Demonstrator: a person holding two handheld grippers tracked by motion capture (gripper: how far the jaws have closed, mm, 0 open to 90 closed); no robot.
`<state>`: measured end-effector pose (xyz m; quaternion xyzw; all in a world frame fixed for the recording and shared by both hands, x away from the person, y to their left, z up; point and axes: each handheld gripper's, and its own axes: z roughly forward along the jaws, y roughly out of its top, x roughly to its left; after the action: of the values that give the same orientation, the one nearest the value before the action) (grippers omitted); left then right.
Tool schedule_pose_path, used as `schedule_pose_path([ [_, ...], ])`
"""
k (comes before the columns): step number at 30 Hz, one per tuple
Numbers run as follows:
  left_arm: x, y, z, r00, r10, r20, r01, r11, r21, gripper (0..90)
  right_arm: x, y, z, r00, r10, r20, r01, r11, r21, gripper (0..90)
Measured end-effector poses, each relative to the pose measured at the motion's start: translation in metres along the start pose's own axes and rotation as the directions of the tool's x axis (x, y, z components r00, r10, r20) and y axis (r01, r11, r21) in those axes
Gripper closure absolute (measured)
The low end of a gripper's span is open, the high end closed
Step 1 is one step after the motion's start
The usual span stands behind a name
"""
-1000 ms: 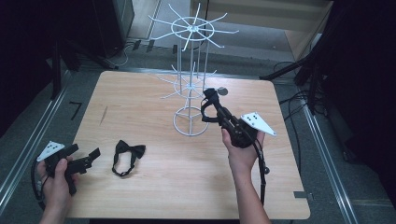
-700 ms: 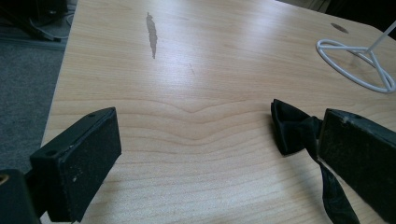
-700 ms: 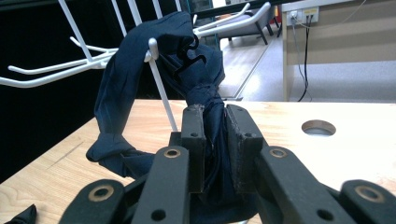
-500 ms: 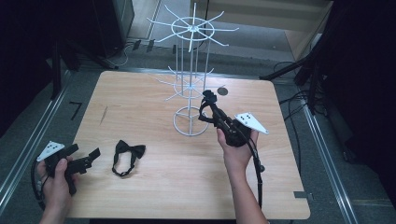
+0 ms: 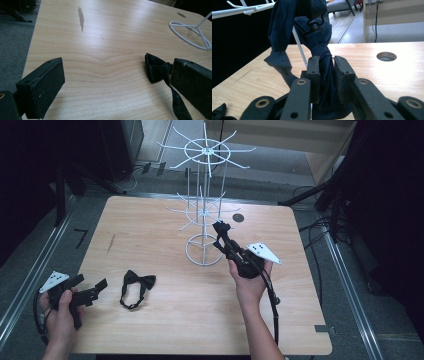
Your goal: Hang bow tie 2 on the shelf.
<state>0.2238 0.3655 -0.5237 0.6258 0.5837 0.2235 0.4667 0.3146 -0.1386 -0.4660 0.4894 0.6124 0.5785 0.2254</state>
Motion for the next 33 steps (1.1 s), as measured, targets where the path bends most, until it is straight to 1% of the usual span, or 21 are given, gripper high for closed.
schedule_pose_path([
  [5,0.000,0.000,0.000,1.0000,-0.001,0.001,0.001,1.0000,0.000,0.2,-0.001,0.001,-0.003,1.0000,-0.001,-0.003,0.001,1.000,0.000,70.9],
  [9,0.000,0.000,0.000,1.0000,0.000,0.002,0.000,1.0000,0.001,0.2,-0.004,-0.002,-0.007,0.9997,0.021,-0.010,-0.021,1.000,-0.008,68.8],
  [18,0.000,0.000,0.000,1.0000,0.002,0.000,-0.002,1.0000,0.003,0.2,-0.006,-0.004,-0.009,0.9998,0.013,-0.016,-0.013,1.000,-0.002,66.7],
  [22,0.000,0.000,0.000,1.0000,0.002,0.000,-0.002,1.0000,0.003,0.1,-0.004,-0.004,-0.006,0.9999,0.006,-0.014,-0.006,1.000,0.002,68.5],
  [25,0.000,0.000,0.000,1.0000,0.002,0.000,-0.002,1.0000,0.004,0.2,0.002,-0.004,0.001,0.9999,-0.003,-0.012,0.003,1.000,0.008,70.0],
  [26,0.000,0.000,0.000,1.0000,0.002,0.000,-0.002,1.0000,0.004,0.2,0.002,-0.004,0.001,0.9999,-0.003,-0.012,0.003,1.000,0.008,70.0],
  [27,0.000,0.000,0.000,1.0000,0.002,0.001,-0.002,1.0000,0.004,0.2,0.004,-0.005,0.006,0.9999,-0.004,-0.012,0.004,1.000,0.011,70.3],
  [29,0.000,0.000,0.000,1.0000,0.001,0.001,-0.001,1.0000,0.003,0.2,0.005,-0.006,0.008,0.9999,-0.008,-0.012,0.008,1.000,0.013,70.3],
  [33,0.000,0.000,0.000,1.0000,-0.003,0.004,0.003,1.0000,0.002,0.2,0.008,-0.009,0.012,0.9999,-0.001,-0.012,0.001,1.000,0.018,69.7],
])
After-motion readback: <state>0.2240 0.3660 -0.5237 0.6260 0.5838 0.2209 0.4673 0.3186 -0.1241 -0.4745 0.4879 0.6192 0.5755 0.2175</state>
